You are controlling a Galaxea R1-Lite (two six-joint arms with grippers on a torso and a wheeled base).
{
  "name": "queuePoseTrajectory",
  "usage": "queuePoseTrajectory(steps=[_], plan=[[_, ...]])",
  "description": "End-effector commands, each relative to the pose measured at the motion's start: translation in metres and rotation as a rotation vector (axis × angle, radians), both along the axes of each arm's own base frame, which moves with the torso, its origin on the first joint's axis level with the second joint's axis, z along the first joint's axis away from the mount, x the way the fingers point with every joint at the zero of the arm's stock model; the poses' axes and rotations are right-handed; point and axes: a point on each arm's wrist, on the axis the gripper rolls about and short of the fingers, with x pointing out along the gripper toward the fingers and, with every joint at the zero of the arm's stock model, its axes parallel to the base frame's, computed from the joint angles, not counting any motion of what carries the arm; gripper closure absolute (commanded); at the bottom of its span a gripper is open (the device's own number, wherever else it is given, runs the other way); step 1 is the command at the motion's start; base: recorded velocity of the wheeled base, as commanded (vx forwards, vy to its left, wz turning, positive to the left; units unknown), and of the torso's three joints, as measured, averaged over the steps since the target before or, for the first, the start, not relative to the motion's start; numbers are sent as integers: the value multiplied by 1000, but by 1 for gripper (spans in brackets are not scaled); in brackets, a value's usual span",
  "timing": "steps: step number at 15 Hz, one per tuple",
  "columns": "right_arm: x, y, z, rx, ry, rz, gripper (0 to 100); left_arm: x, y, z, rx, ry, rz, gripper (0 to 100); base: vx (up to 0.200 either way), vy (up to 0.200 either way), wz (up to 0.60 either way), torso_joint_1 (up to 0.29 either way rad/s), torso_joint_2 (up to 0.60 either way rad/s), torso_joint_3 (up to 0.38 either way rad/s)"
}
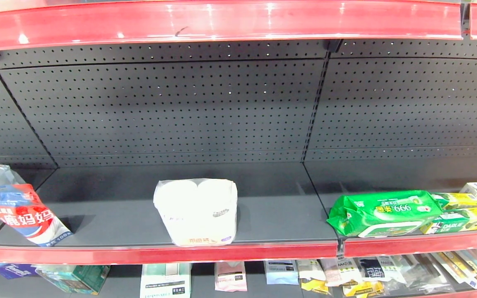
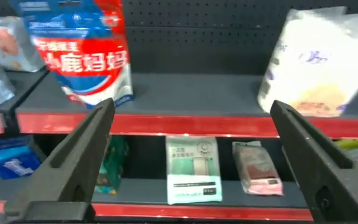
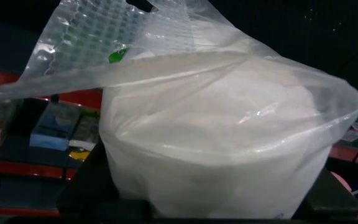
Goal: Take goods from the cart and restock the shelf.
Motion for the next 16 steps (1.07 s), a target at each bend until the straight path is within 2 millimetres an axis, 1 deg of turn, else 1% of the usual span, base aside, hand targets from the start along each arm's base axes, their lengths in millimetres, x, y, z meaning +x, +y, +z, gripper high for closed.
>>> queuePoseTrajectory(steps=[1, 7, 14, 16], plan=[[0, 0, 0, -1, 0, 2, 100, 0, 0, 0, -14, -6, -2, 0, 0, 0, 0, 0, 0, 0], [0, 0, 0, -1, 1, -5, 100, 0, 0, 0, -29, -8, -2, 0, 0, 0, 0, 0, 0, 0], [2, 1, -4, -10, 17, -1, 100, 0, 0, 0, -29, -6, -2, 0, 0, 0, 600, 6, 2, 0], [3, 2, 1, -5, 9, 6, 100, 0, 0, 0, -29, -8, -2, 0, 0, 0, 0, 0, 0, 0]])
